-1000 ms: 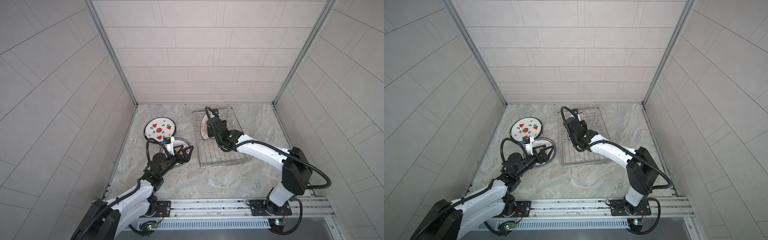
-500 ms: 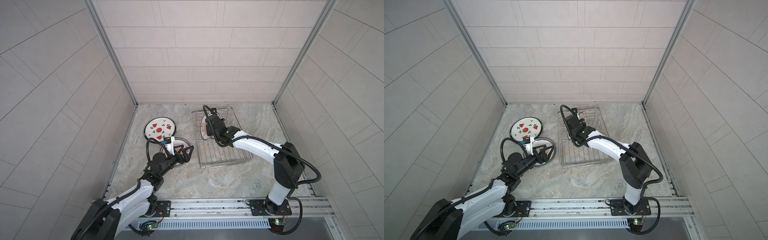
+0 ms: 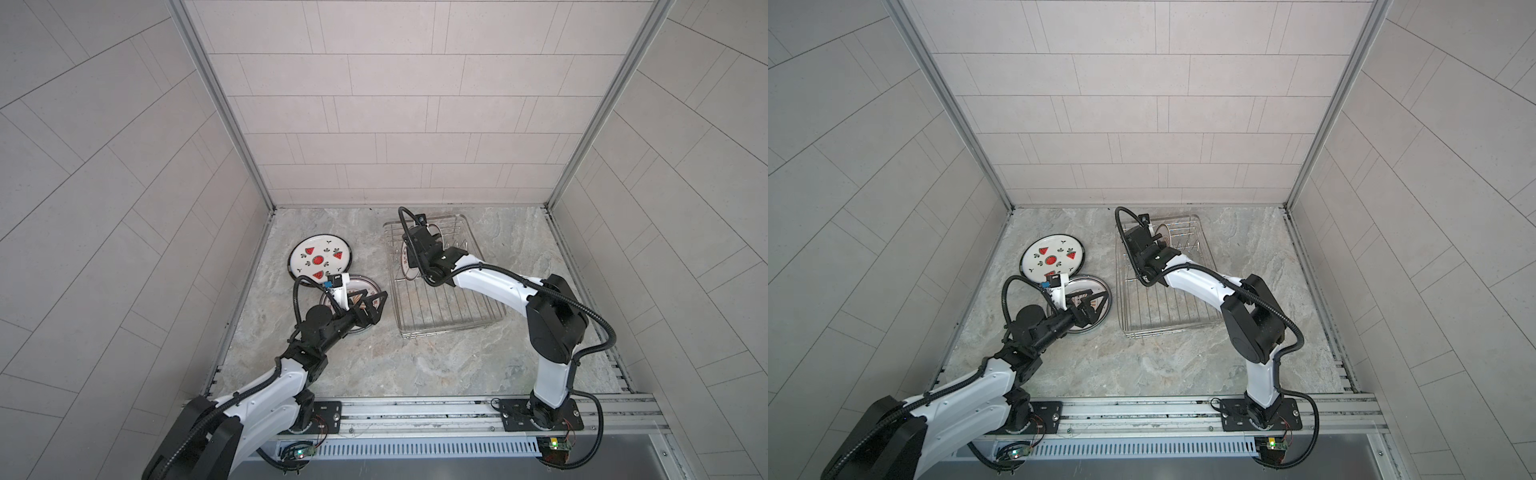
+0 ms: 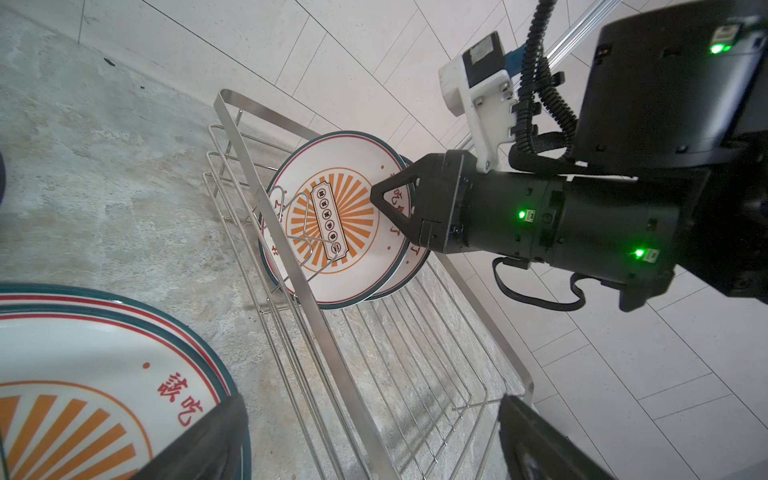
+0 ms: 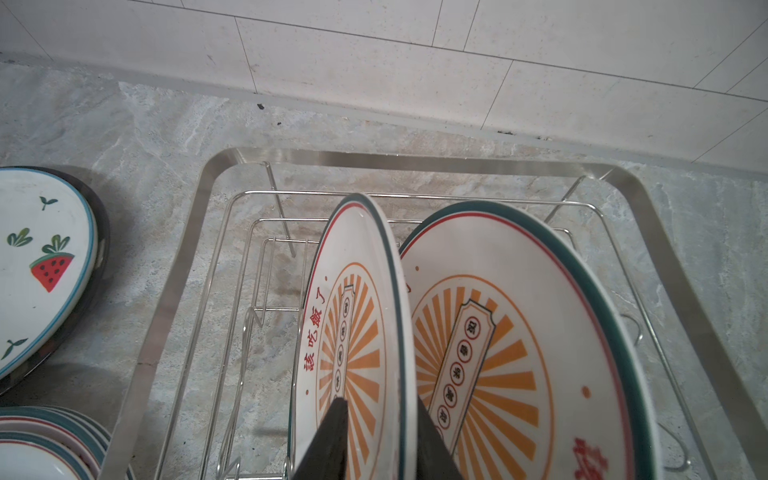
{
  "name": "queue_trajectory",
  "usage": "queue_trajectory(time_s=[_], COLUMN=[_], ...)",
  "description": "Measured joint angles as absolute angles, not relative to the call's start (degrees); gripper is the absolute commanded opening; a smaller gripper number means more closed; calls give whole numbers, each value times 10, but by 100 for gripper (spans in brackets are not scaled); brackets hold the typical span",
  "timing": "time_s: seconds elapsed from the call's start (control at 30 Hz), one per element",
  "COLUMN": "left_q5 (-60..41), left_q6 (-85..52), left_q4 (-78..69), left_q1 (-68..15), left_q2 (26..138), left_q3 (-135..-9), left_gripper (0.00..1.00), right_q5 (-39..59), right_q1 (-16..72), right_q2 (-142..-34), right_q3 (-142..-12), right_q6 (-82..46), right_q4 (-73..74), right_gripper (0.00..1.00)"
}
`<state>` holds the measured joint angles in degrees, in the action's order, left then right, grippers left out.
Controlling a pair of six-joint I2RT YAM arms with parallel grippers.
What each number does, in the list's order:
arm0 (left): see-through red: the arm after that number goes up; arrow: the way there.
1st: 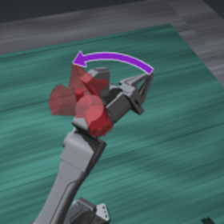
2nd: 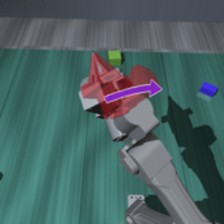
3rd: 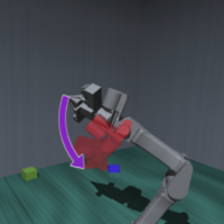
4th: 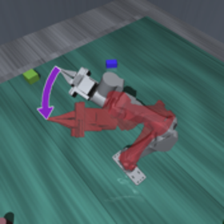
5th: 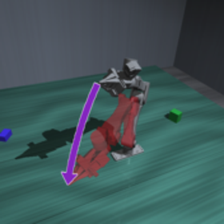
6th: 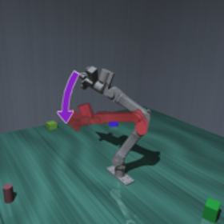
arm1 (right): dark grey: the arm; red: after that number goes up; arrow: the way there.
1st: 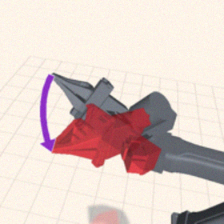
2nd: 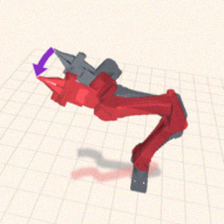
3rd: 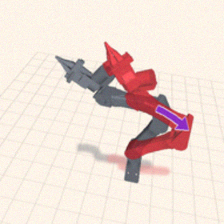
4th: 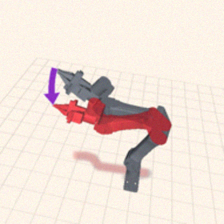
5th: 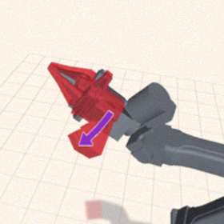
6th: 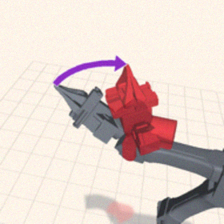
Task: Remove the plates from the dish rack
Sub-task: 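Close the right gripper on the top rim of the nearest rack plate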
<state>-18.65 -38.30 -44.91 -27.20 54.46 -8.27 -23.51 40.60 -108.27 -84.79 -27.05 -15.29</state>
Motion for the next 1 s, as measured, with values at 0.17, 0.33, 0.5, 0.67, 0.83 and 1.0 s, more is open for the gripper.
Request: queue_trajectory(time_s=[0.17, 0.33, 0.5, 0.67, 0.83, 1.0], left_q5=[-186, -186, -182, -180, -178, -176], left_q6=[-384, -385, -385, -385, -386, -387], left_q4=[-454, -456, -456, -456, -456, -456], left_q1=[-272, -272, -272, -272, -272, -272], left_q2=[549, 550, 550, 550, 551, 551], left_q3=[-83, -83, -83, -83, -83, -83], left_gripper=[100, 100, 100, 100, 100, 100], right_q5=[-243, -253, -259, -261, -264, -278], right_q1=[406, 406, 406, 406, 410, 417], right_q2=[-1101, -1102, -1105, -1111, -1111, -1111], right_q3=[-857, -857, -857, -857, -857, -857], right_q6=[-275, -282, -288, -292, -292, -291], right_q4=[-159, -160, -156, -151, -142, -140], right_gripper=[24, 24, 24, 21, 19, 18])
